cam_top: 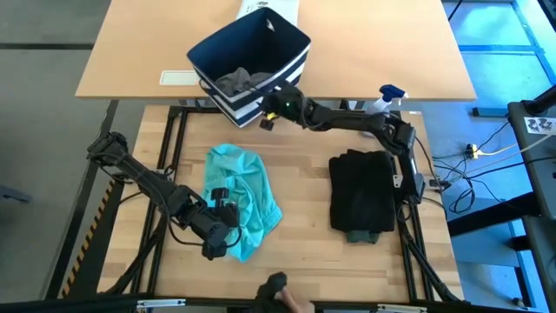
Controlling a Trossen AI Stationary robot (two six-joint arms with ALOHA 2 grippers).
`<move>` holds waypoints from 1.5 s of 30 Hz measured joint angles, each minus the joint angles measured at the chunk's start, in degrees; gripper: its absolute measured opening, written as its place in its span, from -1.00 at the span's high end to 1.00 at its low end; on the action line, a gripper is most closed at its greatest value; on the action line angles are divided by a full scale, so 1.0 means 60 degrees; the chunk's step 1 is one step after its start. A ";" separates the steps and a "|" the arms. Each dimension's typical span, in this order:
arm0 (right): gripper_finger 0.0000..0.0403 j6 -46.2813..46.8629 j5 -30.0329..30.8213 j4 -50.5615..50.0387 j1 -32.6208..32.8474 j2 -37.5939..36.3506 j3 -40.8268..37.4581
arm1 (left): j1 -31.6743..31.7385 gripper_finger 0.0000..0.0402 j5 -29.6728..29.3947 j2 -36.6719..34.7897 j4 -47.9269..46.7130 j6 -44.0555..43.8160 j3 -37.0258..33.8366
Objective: Fold Laundry from Bin
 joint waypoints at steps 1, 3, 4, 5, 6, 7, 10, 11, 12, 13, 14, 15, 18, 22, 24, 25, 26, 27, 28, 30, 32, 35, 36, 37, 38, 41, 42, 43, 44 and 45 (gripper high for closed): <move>0.21 0.0166 -0.0022 -0.0343 -0.0077 -0.0045 0.0000 | 0.0038 0.97 -0.0206 0.0000 0.0002 -0.0001 0.0000; 0.21 0.0245 -0.0211 -0.1213 -0.0156 -0.0164 -0.0007 | 0.0094 0.97 -0.0726 -0.0001 0.0000 -0.0011 0.0000; 0.21 0.0252 -0.0397 -0.1579 -0.0156 -0.0261 -0.0007 | 0.0116 0.97 -0.1010 0.0000 0.0004 -0.0007 0.0000; 0.21 0.0251 -0.0592 -0.1981 -0.0132 -0.0373 -0.0007 | 0.0122 0.97 -0.1296 -0.0002 -0.0001 -0.0004 0.0000; 0.21 0.0252 -0.0702 -0.2294 -0.0056 -0.0502 -0.0007 | 0.0124 0.97 -0.1601 0.0001 0.0000 -0.0003 0.0000; 0.21 0.0254 -0.0751 -0.2601 0.0034 -0.0655 -0.0007 | 0.0130 0.97 -0.1957 0.0000 0.0000 -0.0004 0.0000; 0.21 0.0252 -0.0776 -0.3772 0.0429 -0.1211 -0.0007 | 0.0204 0.97 -0.2855 -0.0002 0.0000 0.0003 0.0000; 0.21 0.0255 -0.0776 -0.4264 0.0577 -0.1423 -0.0007 | 0.0237 0.97 -0.2987 0.0001 0.0001 0.0031 0.0000; 0.21 0.0296 -0.0774 -0.4743 0.0716 -0.1634 -0.0007 | 0.0269 0.96 -0.3074 0.0001 0.0000 0.0079 0.0000; 0.21 0.0406 -0.0751 -0.5152 0.0870 -0.1833 -0.0007 | 0.0302 0.94 -0.3131 0.0001 0.0000 0.0127 0.0000; 0.21 0.0531 -0.0702 -0.5577 0.1011 -0.2028 -0.0007 | 0.0336 0.91 -0.3170 0.0001 0.0005 0.0187 0.0000; 0.21 0.0718 -0.0695 -0.6048 0.1137 -0.2215 -0.0005 | 0.0351 0.86 -0.3198 0.0001 0.0008 0.0240 0.0000; 0.21 0.1234 -0.0704 -0.7384 0.1502 -0.2614 -0.0007 | 0.0411 0.71 -0.3237 0.0001 0.0138 0.0522 0.0000; 0.25 0.1863 -0.0104 -0.8173 0.2046 -0.3181 -0.0697 | 0.0475 0.50 -0.3506 0.0001 0.0539 0.1072 0.0000; 0.30 0.2204 0.0145 -0.8169 0.2305 -0.3578 -0.1384 | 0.0542 0.40 -0.3534 -0.0002 0.0803 0.1323 0.0000; 0.33 0.2448 0.0188 -0.8155 0.2440 -0.3810 -0.1765 | 0.0568 0.36 -0.3548 0.0001 0.0928 0.1438 0.0000; 0.36 0.2736 0.0230 -0.8088 0.2585 -0.4028 -0.2188 | 0.0590 0.33 -0.3554 0.0001 0.1033 0.1491 0.0000; 0.39 0.3071 0.0248 -0.7895 0.2755 -0.4270 -0.2618 | 0.0612 0.30 -0.3548 0.0001 0.1080 0.1504 0.0000; 0.42 0.3377 0.0258 -0.7662 0.2934 -0.4514 -0.3039 | 0.0635 0.29 -0.3522 0.0001 0.1086 0.1508 0.0000; 0.47 0.3943 0.0372 -0.6897 0.3373 -0.4980 -0.3962 | 0.0664 0.27 -0.3446 0.0001 0.1071 0.1519 0.0000; 0.51 0.4324 0.0445 -0.6060 0.3880 -0.5324 -0.4760 | 0.0619 0.27 -0.3360 0.0001 0.1075 0.1523 0.0000; 0.54 0.4851 0.0550 -0.5148 0.4622 -0.5549 -0.5533 | 0.0375 0.26 -0.2813 -0.0006 0.1068 0.1495 0.0130; 0.55 0.4988 0.0574 -0.4932 0.4856 -0.5556 -0.5653 | 0.0226 0.26 -0.2564 -0.0018 0.1120 0.1453 0.0181; 0.55 0.5122 0.0583 -0.4767 0.5086 -0.5556 -0.5724 | 0.0056 0.26 -0.2303 -0.0034 0.1195 0.1429 0.0192; 0.55 0.5213 0.0622 -0.4640 0.5318 -0.5556 -0.5777 | -0.0126 0.26 -0.2118 -0.0039 0.1192 0.1422 0.0193; 0.56 0.5347 0.1293 -0.4296 0.5992 -0.5455 -0.5785 | -0.0732 0.27 -0.1722 0.0121 0.1181 0.1131 0.0083; 0.56 0.5356 0.1543 -0.4254 0.6176 -0.5450 -0.5788 | -0.0959 0.28 -0.1674 0.0217 0.1145 0.0902 0.0003; 0.56 0.5353 0.1756 -0.4120 0.6334 -0.5450 -0.5788 | -0.1178 0.28 -0.1674 0.0334 0.1139 0.0628 -0.0079; 0.56 0.5352 0.1968 -0.3930 0.6471 -0.5452 -0.5786 | -0.1402 0.28 -0.1684 0.0469 0.1140 0.0327 -0.0148; 0.56 0.5362 0.2166 -0.3800 0.6579 -0.5454 -0.5785 | -0.1626 0.28 -0.1747 0.0626 0.1147 0.0025 -0.0213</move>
